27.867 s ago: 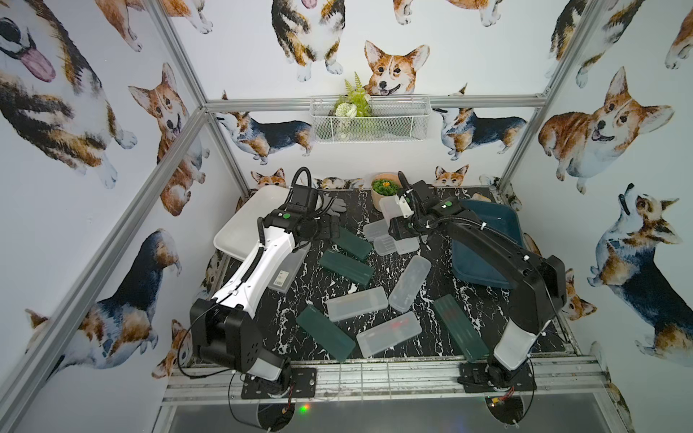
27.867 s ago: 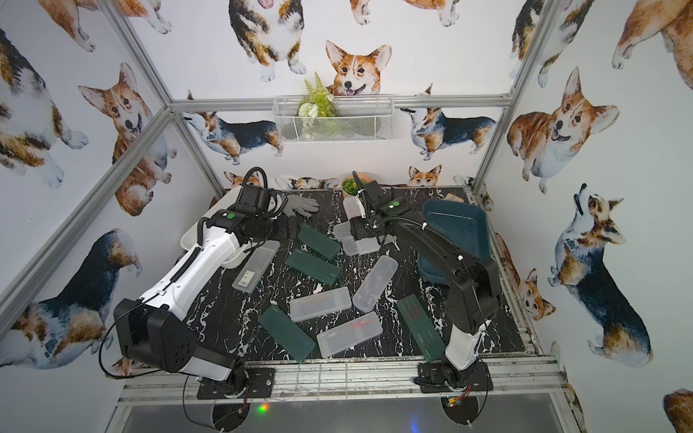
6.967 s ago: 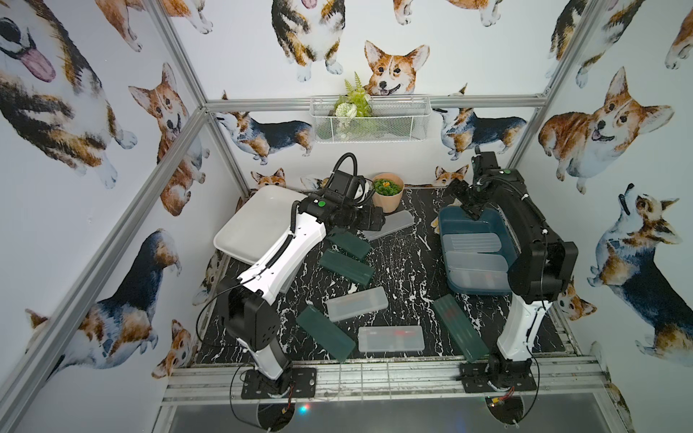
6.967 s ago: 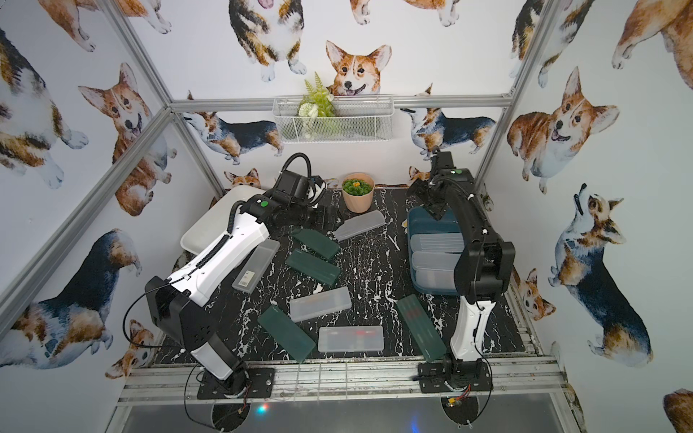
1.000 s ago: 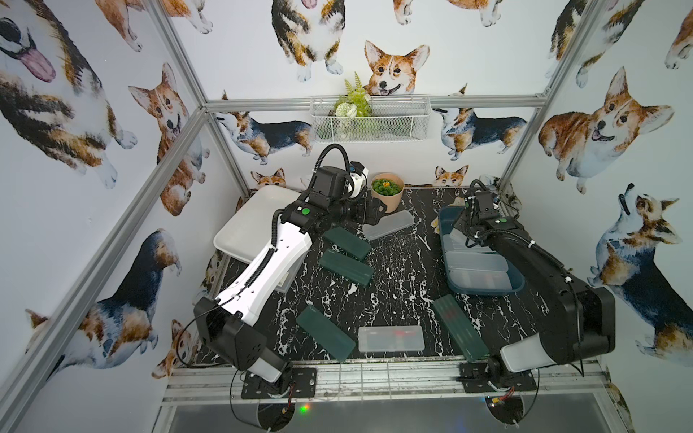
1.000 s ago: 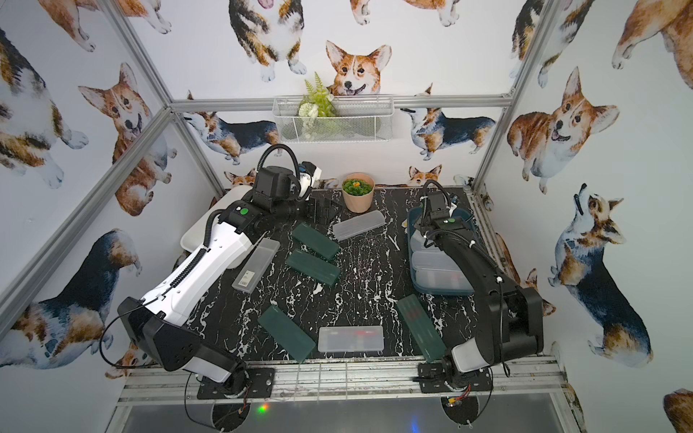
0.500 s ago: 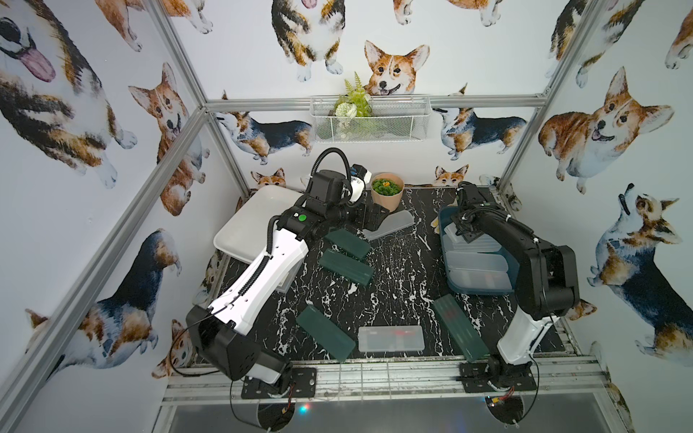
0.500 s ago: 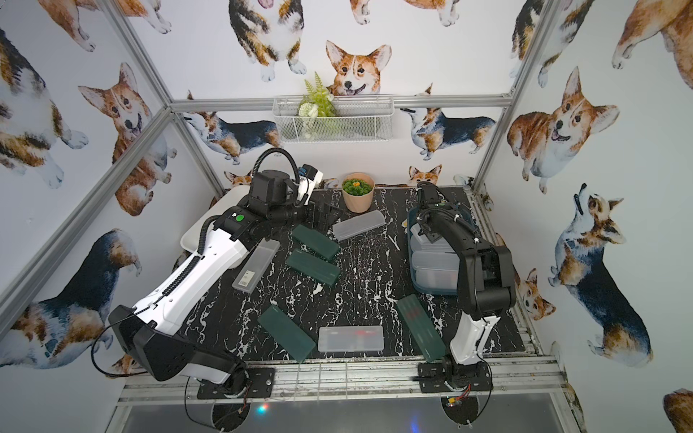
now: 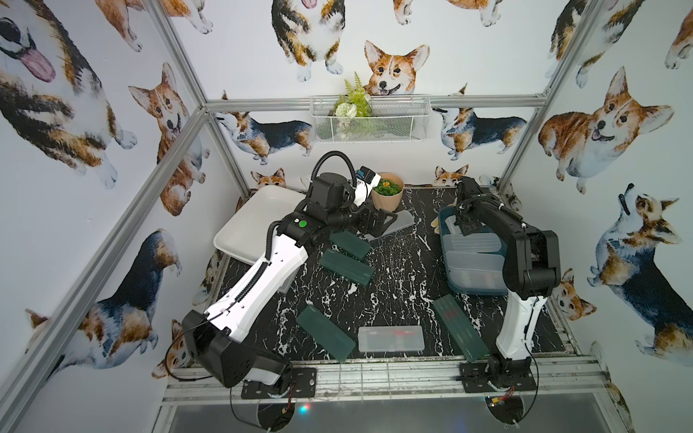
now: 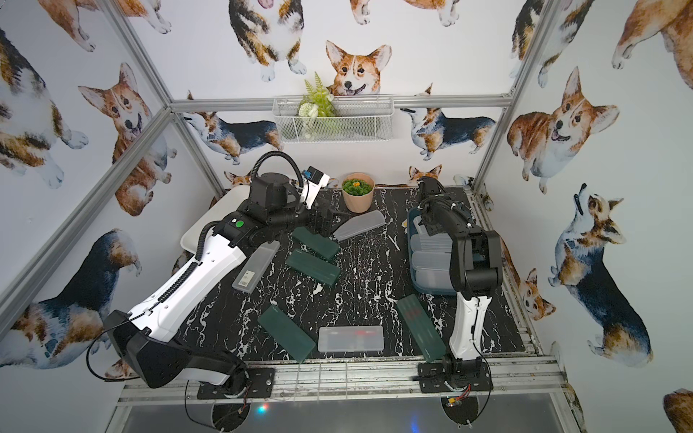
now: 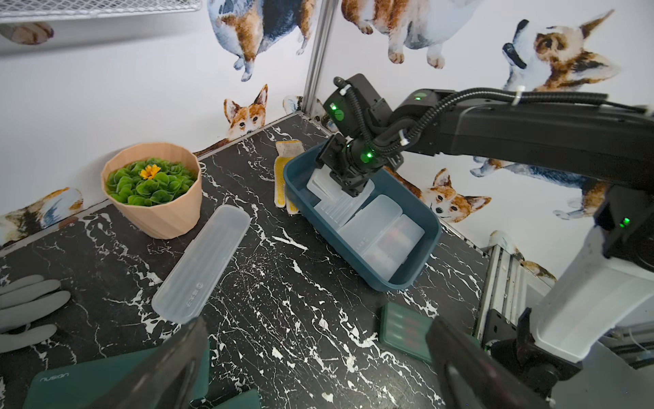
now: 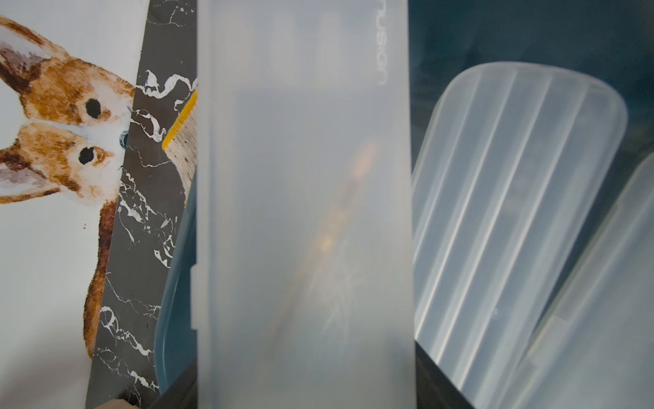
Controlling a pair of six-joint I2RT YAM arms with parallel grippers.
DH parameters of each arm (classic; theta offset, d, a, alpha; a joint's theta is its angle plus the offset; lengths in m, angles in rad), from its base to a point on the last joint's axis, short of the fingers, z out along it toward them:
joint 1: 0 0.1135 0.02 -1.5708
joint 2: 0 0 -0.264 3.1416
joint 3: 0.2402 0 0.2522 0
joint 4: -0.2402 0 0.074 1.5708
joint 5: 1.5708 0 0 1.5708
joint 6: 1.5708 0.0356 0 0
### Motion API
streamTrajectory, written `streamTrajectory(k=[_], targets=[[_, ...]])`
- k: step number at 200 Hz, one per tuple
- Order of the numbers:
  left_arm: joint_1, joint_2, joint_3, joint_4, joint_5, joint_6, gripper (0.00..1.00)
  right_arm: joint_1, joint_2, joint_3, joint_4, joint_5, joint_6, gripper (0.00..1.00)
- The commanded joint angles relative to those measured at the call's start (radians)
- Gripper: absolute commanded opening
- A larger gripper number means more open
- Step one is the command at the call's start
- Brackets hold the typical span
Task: Place the pencil cases by color into the storage box
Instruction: Place the pencil case at the storage box.
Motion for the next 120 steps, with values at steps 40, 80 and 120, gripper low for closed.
streamTrajectory(k=[40,80,120], targets=[[-0.043,-0.023,-0.042,0.059,0.024,0.085,1.00,-0.005,0.094,0.117,-0.053,-0.006,0.199,0.55],[-0.057,-0.017,-0.042,0.060,0.015,0.081,1.00,-0.007,0.145,0.162,-0.072,-0.020,0.237,0.55],[-0.060,-0.008,-0.029,0.055,0.012,0.078,1.00,-0.009,0.173,0.184,-0.081,-0.056,0.273,0.56]])
